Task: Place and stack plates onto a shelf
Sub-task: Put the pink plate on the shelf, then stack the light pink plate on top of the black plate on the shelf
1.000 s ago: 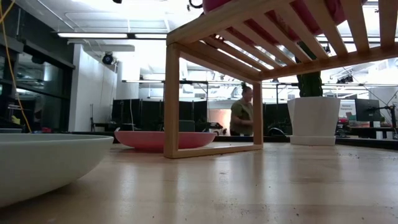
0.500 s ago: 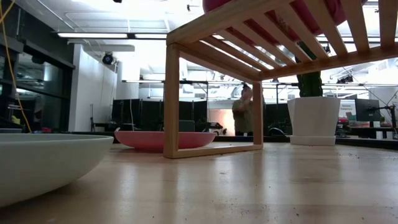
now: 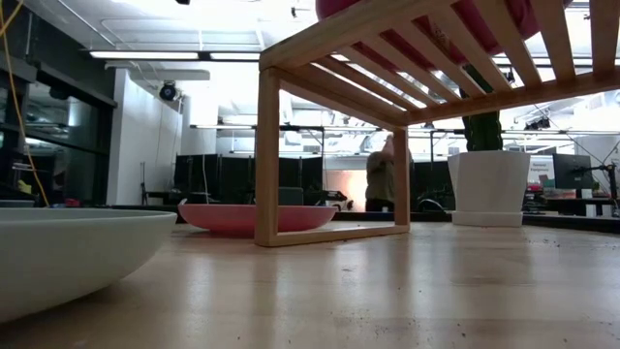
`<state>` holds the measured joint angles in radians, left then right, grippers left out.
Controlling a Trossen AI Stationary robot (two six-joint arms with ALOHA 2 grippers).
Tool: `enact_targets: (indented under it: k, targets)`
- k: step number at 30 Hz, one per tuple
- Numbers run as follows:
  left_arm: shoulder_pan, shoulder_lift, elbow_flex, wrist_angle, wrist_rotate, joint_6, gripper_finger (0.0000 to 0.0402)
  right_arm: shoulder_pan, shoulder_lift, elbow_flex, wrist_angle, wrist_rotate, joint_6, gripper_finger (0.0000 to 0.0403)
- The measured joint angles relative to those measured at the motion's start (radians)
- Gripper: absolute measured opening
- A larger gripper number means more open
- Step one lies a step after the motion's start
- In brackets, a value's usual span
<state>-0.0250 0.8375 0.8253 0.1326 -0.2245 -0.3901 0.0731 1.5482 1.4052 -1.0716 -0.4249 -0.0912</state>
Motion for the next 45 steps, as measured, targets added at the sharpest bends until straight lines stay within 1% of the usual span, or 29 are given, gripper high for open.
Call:
enact_targets:
  k: [3,6,14,20,22,25,28,32,36,41,45]
  targets:
    - [0.000,0.000,0.000,0.000,-0.004,0.000,0.0021,-0.010,0.000,0.000,-0.062,0.048,-0.023,0.0000]
    - [0.000,0.000,0.000,0.000,-0.004,0.000,0.0021,-0.027,-0.002,0.002,-0.090,0.060,-0.039,0.0000]
    - [0.000,0.000,0.000,0.000,-0.004,0.000,0.0021,-0.057,-0.004,0.002,-0.110,0.070,-0.073,0.0000]
    - [0.000,0.000,0.000,0.000,-0.004,0.000,0.0021,-0.069,-0.035,0.001,-0.121,0.143,-0.073,0.0000]
    - [0.000,0.000,0.000,-0.001,-0.004,0.001,0.0021,-0.069,-0.050,0.023,-0.128,0.142,-0.068,0.0000]
    - [0.000,0.000,0.000,0.000,-0.004,0.001,0.0021,-0.068,-0.086,0.093,-0.107,0.116,-0.067,0.0000]
    - [0.000,0.000,0.000,0.000,-0.004,0.001,0.0021,-0.070,-0.108,0.140,-0.014,0.111,-0.059,0.0000]
    - [0.000,0.000,0.000,-0.001,-0.004,0.001,0.0021,-0.089,-0.144,0.131,0.181,0.113,-0.040,0.0000]
    - [0.000,0.000,0.000,-0.001,-0.004,0.001,0.0021,-0.116,-0.167,0.064,0.320,0.112,-0.009,0.0000]
    - [0.000,0.000,0.000,-0.001,-0.004,0.001,0.0021,-0.142,-0.219,-0.039,0.466,0.111,0.067,0.0000]
    - [0.000,0.000,0.000,-0.001,-0.004,0.001,0.0021,-0.141,-0.287,-0.146,0.655,0.110,0.132,0.0000]
